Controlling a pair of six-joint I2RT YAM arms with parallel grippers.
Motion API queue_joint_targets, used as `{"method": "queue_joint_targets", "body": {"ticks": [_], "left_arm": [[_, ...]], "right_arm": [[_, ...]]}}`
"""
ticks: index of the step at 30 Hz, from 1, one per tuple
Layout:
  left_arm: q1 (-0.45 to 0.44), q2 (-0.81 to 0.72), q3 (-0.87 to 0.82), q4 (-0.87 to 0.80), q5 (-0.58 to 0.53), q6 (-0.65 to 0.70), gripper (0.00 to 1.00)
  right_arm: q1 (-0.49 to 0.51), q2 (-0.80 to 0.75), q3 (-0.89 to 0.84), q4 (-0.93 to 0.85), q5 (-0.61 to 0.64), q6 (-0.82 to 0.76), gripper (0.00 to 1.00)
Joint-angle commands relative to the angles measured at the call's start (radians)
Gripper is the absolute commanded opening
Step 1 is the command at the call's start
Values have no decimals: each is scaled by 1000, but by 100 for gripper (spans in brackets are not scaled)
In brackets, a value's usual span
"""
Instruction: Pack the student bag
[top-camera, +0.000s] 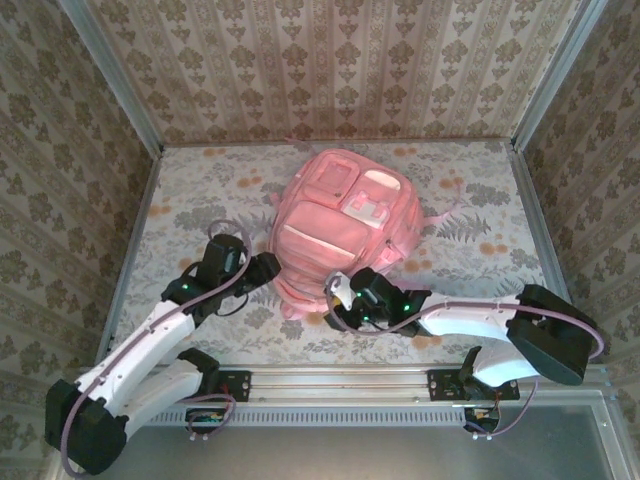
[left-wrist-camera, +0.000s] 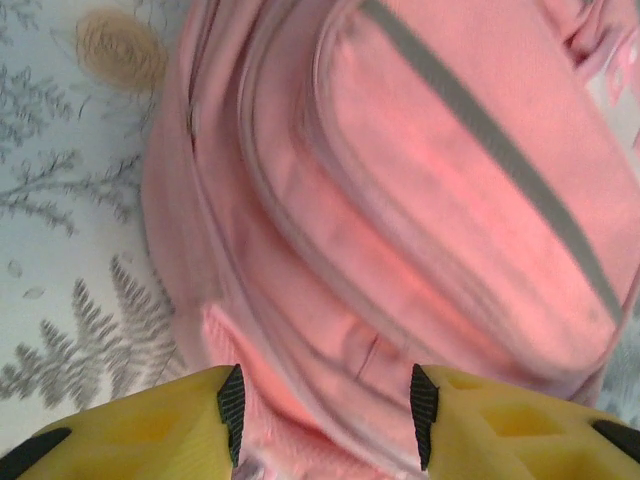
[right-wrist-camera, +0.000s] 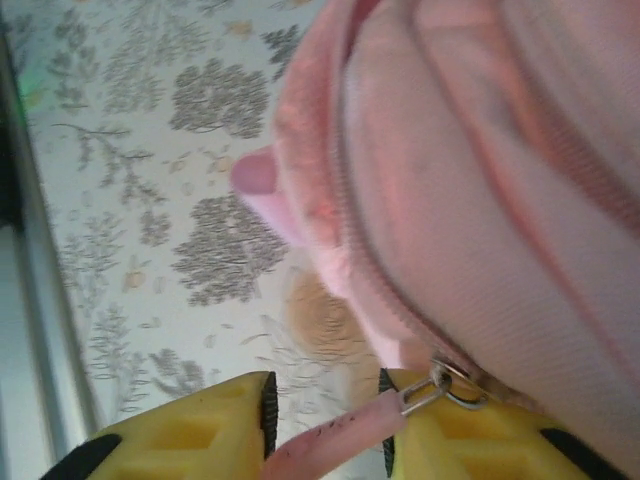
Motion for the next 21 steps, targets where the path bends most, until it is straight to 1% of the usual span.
{"method": "queue_joint_targets", "body": {"ticks": [1,3,5,7,10,13,15,18,20,21], "left_arm": [[-15,-38,-25,-120,46,93,53],[-25,-71,-18,-149,48,118,54],[-30,-109,-5,-191,33,138,57],[-30,-139,5,-227,25,159,59],[-38,-176,4,-255,34,190,61],[-62,-210,-32,-230,55,181,62],[-92,-223,-61,-204,51,161,62],[-153,-221,-100,-154,31,146,60],[-212,-208,-126,-108,-4,114,59],[-242,-193,-135,-88,-29,94,58]], "right_arm": [[58,80,68,95,-104,41,38],[78,135,111,145,-126,75,39],[96,189,165,191,-142,106,44],[100,225,206,209,-134,142,44],[100,211,222,181,-97,159,44],[101,104,163,164,-65,160,43],[100,-12,109,127,2,164,43],[92,-199,70,-18,151,177,42],[80,-296,86,-175,288,204,42],[66,-331,95,-236,331,230,42]]}}
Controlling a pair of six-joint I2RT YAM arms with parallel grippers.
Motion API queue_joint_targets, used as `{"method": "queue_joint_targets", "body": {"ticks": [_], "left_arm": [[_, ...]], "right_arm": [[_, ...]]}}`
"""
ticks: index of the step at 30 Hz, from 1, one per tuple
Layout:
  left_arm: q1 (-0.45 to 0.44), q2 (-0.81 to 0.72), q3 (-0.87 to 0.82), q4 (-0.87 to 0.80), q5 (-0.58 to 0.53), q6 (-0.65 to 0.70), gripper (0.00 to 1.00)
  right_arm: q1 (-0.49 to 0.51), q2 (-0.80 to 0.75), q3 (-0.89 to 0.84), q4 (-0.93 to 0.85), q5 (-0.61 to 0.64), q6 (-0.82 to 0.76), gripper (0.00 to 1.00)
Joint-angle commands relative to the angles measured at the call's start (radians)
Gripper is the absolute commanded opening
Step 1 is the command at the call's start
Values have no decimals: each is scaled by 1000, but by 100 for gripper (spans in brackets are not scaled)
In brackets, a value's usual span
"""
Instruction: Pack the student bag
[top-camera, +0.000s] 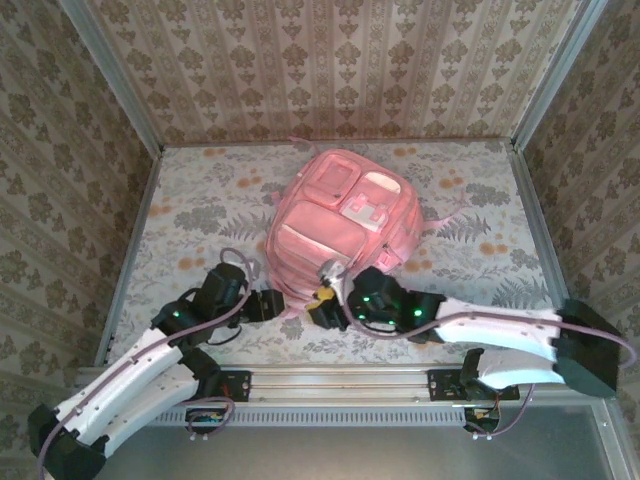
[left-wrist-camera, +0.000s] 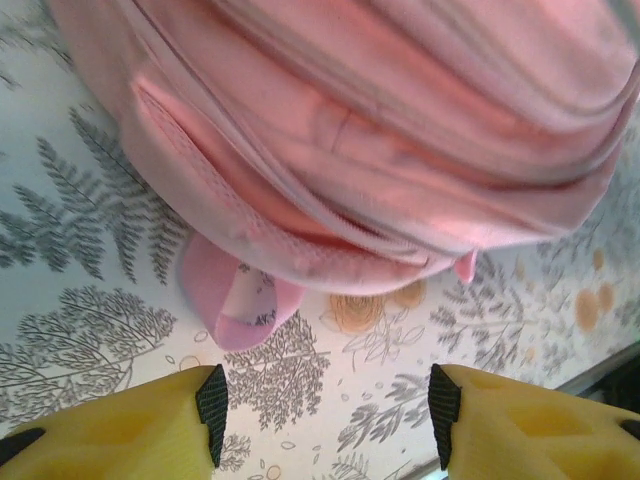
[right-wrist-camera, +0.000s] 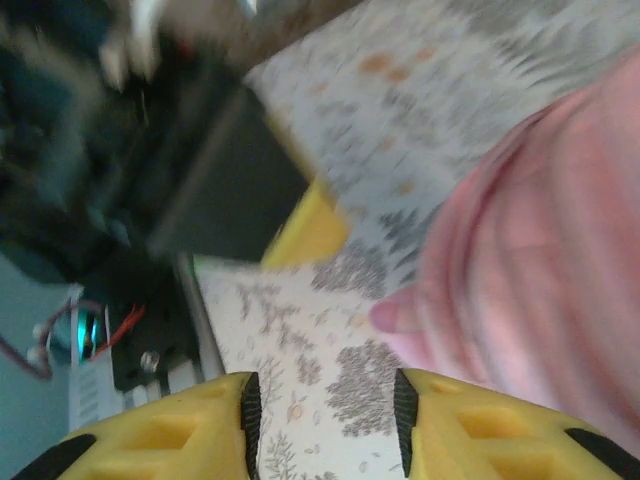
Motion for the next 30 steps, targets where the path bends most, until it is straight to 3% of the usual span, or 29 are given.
{"method": "queue_joint_targets", "body": {"ticks": [1,7,10,13,20,23,30], "left_arm": [[-91,37,-35,94,-80,-58,58],[-316,304,33,209,-236,-211,60],[-377,478,205,54,-329,-281,61],[-394,590,325,-52,-343,-379,59],[-424,681,326,141,-285,-531,56],[-439,745,356,135,-284,-565,54],[-472,789,352,155,-414,-614,47]], "right_arm": [[-50,-122,21,-267,237,85,40],[-170,-221,-14,-393,394,292,15],[-205,-200,9,-462,394,349,15],[-206,-188,1,-462,437,380,14],[-214,-187,-33,-426,467,400,14],[-224,-193,-35,-430,467,395,14],[-232,-219,-63,-397,442,380,14]]}}
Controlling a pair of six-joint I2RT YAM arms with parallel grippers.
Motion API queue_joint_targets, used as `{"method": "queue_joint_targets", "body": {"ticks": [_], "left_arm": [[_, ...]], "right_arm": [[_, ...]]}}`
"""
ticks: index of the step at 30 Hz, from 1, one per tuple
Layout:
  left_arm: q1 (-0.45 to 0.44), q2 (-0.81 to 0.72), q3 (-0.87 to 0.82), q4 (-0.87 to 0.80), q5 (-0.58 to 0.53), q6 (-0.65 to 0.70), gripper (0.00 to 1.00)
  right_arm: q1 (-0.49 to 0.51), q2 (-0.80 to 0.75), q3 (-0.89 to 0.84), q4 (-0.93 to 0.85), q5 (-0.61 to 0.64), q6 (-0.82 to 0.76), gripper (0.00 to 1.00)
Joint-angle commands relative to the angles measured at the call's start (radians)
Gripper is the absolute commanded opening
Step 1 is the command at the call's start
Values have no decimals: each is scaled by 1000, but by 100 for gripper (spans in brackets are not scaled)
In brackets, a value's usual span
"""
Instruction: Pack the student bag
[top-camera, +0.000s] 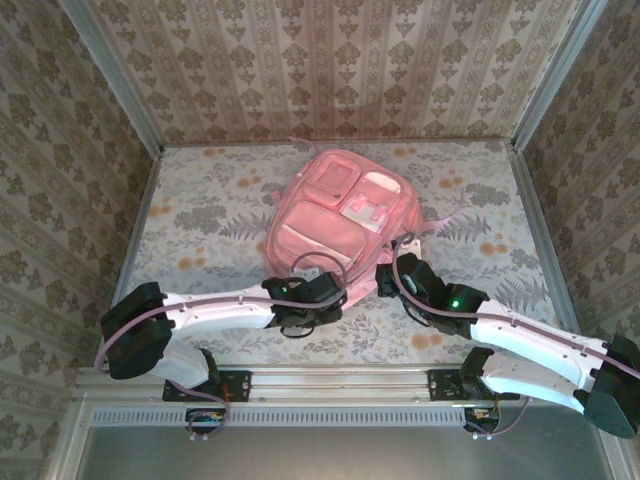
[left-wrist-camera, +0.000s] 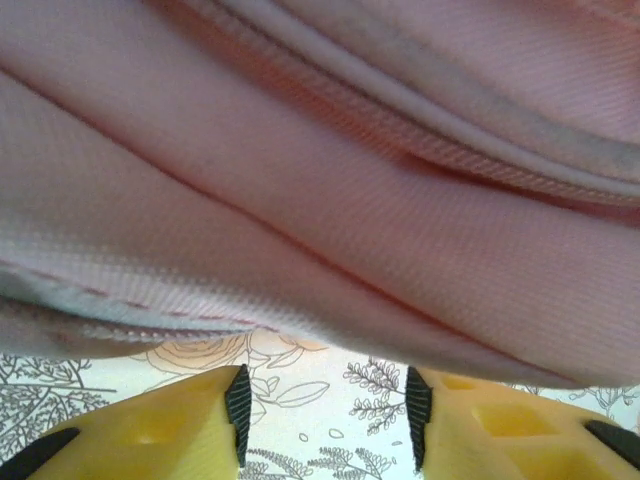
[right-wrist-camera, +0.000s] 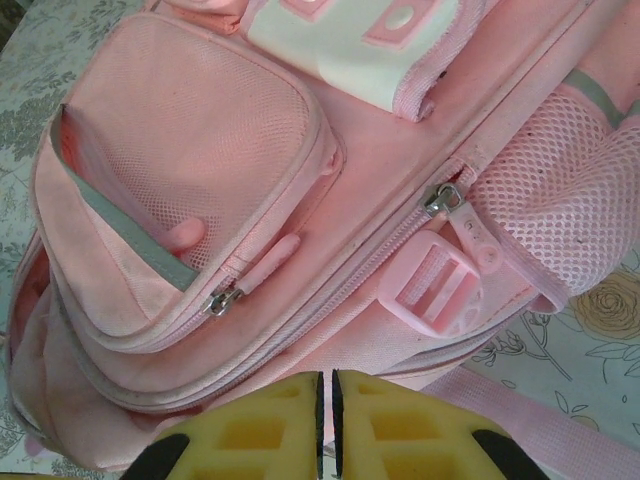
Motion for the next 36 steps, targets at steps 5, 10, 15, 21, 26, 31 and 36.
{"method": "queue_joint_targets", "body": {"ticks": [5,10,15,21,26,31,36], "left_arm": [[-36,22,-19,119,-179,-43,44],[-41,45,-26,157,-222,-30,40],[-42,61,-38,167,-230,-55,35],[-43,84,-28,134,-262,-78,37],[-43,104,-11,85,-304,-99,39],[-38,118,-6,90,-359,-91,32],[-29,148,4,101,-368,-73,28]], "right_arm": [[-12,-32,-64,60,-9,3,14],[-20,-32,-89,75,-20,10,14],[-28,-35,-106,87,-25,11,14],[-32,-31,-120,108,-38,20,14],[-32,-40,-124,111,-44,26,14],[-33,-45,-126,109,-52,33,14],[-31,-53,-132,99,-56,34,13]]}}
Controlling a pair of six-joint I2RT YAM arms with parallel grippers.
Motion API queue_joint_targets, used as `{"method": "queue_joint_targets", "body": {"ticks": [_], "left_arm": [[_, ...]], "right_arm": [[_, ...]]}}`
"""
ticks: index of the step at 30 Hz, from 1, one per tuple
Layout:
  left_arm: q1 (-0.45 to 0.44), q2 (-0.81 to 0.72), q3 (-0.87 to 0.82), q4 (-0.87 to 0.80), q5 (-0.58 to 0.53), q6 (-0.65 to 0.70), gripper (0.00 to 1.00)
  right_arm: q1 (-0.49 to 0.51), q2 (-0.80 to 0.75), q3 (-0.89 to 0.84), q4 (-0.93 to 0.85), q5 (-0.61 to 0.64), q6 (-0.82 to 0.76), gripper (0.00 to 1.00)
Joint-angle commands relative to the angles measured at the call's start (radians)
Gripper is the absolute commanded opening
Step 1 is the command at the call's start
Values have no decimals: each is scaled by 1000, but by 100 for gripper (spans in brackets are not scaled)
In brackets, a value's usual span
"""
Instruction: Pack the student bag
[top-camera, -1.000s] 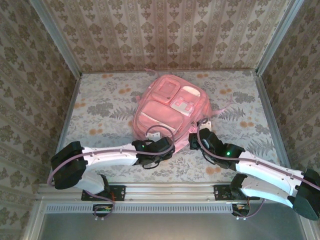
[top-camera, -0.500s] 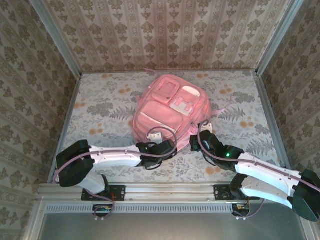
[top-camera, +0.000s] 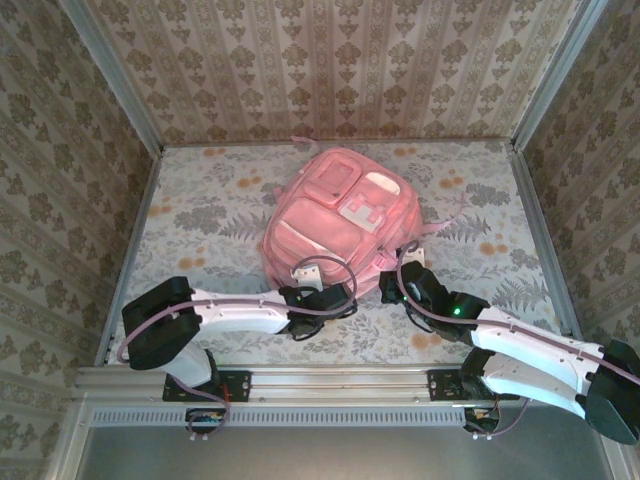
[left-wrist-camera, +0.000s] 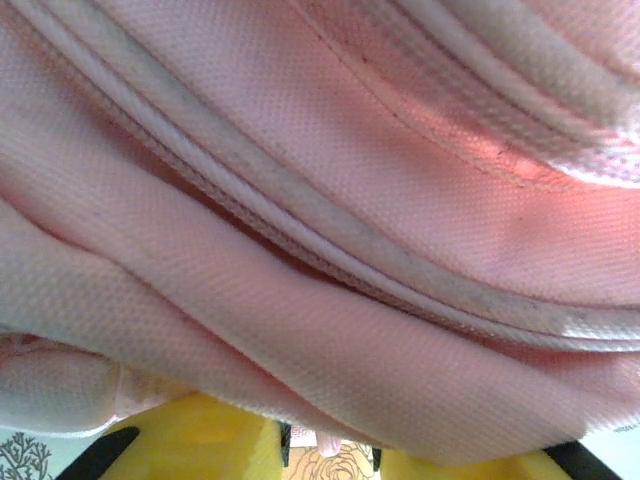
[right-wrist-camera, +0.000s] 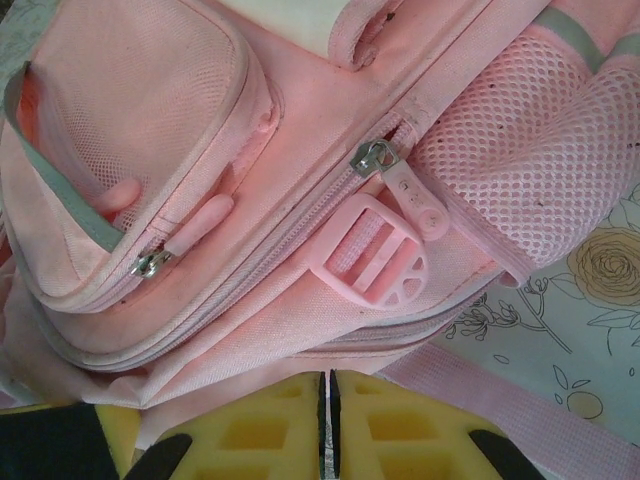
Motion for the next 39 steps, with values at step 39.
{"method": "queue_joint_targets", "body": {"ticks": [39], "left_arm": [[31,-386,-165,130,130,460,0]], "right_arm": [[24,104,-71,273,-216,840,49]]}}
